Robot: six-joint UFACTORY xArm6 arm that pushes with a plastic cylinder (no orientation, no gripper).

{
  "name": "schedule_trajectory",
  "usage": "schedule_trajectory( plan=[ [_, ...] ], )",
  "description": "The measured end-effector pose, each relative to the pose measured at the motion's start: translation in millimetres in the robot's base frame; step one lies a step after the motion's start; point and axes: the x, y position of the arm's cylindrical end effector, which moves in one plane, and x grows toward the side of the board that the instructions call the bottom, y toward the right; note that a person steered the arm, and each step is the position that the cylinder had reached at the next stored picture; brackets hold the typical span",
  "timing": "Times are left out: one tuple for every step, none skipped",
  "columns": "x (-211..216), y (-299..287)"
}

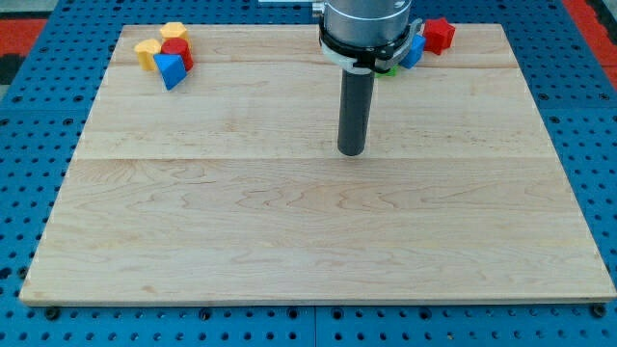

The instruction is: Separate the group of blocks

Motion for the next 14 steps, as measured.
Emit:
schedule_trajectory(
  plan=[
    [0.0,0.0],
    [-0.5,-1.5],
    [24.3,-67.8],
    [33.6,-172.5],
    [17.9,-276.6],
    [-18.7,-350.8],
    [-44.9,-351.7],
    [-97.1,-351.5],
    [-137.4,-343.5],
    [-166.5,-320.1],
    [-185.8,-313.9],
    [-181.1,-267.3],
    [-170.2,-258.2],
    [-154.3,-252.8]
  ],
)
